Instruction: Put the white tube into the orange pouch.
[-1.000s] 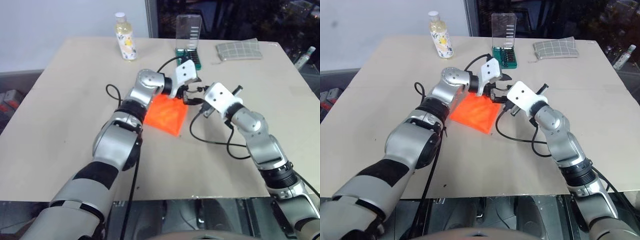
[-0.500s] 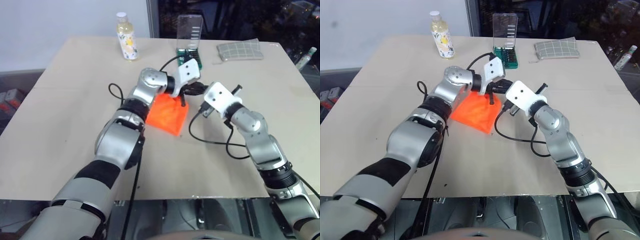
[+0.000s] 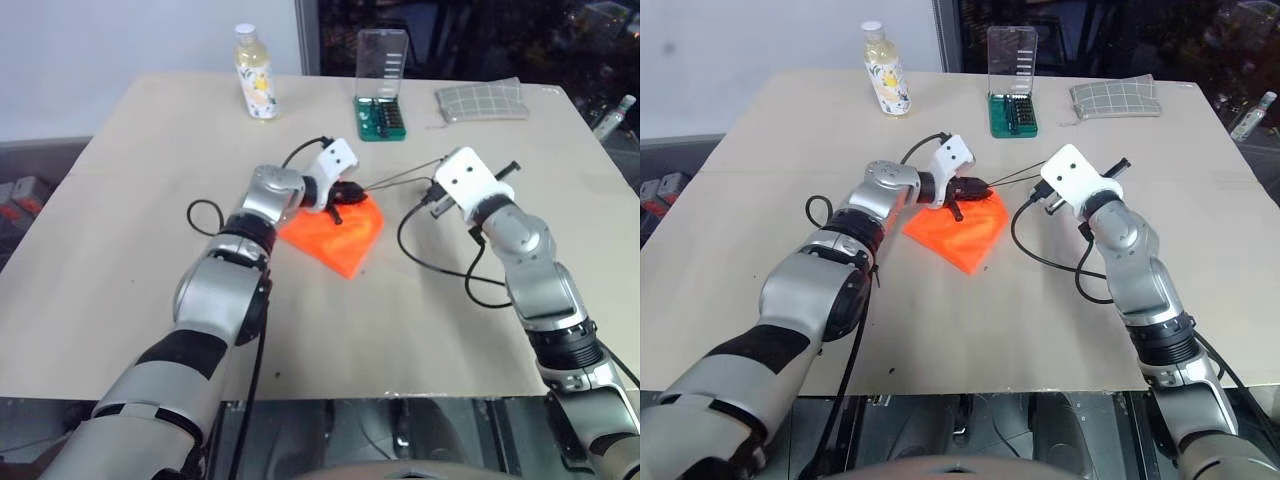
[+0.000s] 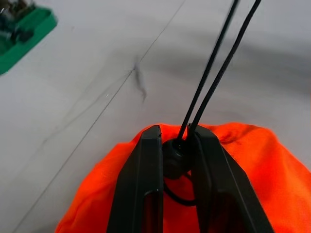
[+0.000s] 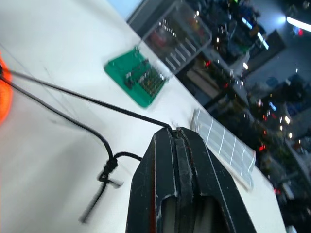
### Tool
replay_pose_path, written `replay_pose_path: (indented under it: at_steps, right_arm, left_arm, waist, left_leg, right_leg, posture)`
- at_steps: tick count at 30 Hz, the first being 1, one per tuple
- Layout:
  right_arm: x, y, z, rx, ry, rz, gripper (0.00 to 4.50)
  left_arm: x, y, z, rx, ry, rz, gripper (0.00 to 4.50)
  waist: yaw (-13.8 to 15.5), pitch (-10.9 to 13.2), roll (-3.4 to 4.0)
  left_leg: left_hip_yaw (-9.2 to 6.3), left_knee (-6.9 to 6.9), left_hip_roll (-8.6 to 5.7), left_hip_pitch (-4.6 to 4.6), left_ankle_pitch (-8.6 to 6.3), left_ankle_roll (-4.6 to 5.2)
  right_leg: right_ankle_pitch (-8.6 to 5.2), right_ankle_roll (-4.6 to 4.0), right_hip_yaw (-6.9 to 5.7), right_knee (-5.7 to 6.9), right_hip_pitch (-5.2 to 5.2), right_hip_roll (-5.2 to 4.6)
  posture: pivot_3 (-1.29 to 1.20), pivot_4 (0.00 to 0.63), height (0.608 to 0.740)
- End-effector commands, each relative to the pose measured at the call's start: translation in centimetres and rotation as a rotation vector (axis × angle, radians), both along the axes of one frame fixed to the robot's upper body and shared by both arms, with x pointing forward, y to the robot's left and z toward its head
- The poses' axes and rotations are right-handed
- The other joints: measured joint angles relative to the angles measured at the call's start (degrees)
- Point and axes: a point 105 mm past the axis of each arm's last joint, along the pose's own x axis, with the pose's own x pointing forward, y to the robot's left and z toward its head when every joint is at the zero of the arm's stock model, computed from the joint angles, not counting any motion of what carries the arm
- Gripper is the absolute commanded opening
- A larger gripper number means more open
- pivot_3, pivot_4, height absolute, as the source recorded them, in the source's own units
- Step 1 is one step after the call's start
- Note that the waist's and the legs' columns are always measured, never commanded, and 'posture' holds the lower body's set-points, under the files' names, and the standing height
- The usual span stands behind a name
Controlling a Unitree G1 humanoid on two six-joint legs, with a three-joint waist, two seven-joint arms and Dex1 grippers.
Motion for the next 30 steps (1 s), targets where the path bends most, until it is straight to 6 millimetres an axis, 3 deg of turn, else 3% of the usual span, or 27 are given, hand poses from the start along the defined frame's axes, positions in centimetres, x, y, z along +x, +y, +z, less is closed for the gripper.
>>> replay_pose_path:
  at_steps: [1,8,12,18,25,30]
  right_arm:
    - [0.0,-2.1,1.6,0.019,-0.067,-0.074,0.0]
    - [-0.2,-2.3,1.3,0.023,-0.061,-0.074,0.0]
    - [-0.1,-3.8,1.7,0.013,-0.08,-0.122,0.0]
    - [-0.1,-4.4,1.7,-0.003,-0.085,-0.139,0.0]
    - [0.3,-8.1,4.0,-0.035,-0.166,-0.279,0.0]
    - [0.5,-8.4,4.2,-0.025,-0.159,-0.267,0.0]
  left_arm:
    - [0.1,0.4,0.3,-0.024,0.002,0.022,0.23]
    - [0.2,0.3,0.4,-0.029,-0.014,0.022,0.23]
    - [0.3,0.7,0.1,-0.038,-0.001,0.049,0.23]
    - [0.2,0.6,-0.1,-0.05,0.006,0.043,0.23]
    - [0.3,1.3,-0.5,-0.036,0.018,0.072,0.23]
    - [0.1,1.0,-0.4,-0.044,0.016,0.05,0.23]
  waist:
    - [-0.1,0.0,0.0]
    - [-0.17,0.0,0.0]
    - [-0.11,0.0,0.0]
    - [-0.16,0.0,0.0]
    - [-0.13,0.0,0.01]
    - [-0.19,-0.01,0.0]
  left_leg:
    - [0.0,0.0,0.0,0.0,0.0,0.0]
    - [-0.03,0.0,0.02,0.02,0.0,0.0]
    - [-0.03,0.0,0.01,0.01,0.0,0.0]
    - [-0.03,0.0,0.02,0.02,0.0,0.0]
    - [0.0,0.01,0.0,0.01,0.0,0.0]
    - [-0.01,0.01,0.03,0.04,0.0,0.0]
  right_leg:
    - [0.0,0.0,0.0,0.0,0.0,0.0]
    - [0.0,0.0,-0.01,0.03,0.0,0.03]
    - [0.0,0.0,-0.01,0.03,0.0,0.02]
    - [0.0,0.0,-0.01,0.03,0.0,0.03]
    - [0.0,0.0,0.0,0.02,0.0,0.0]
    - [0.0,0.0,0.0,0.04,0.01,0.03]
  posture:
    - [0.0,0.15,0.74]
    - [0.0,0.15,0.74]
    - [0.0,0.15,0.74]
    - [0.0,0.15,0.74]
    - [0.0,0.15,0.74]
    - [0.0,0.15,0.74]
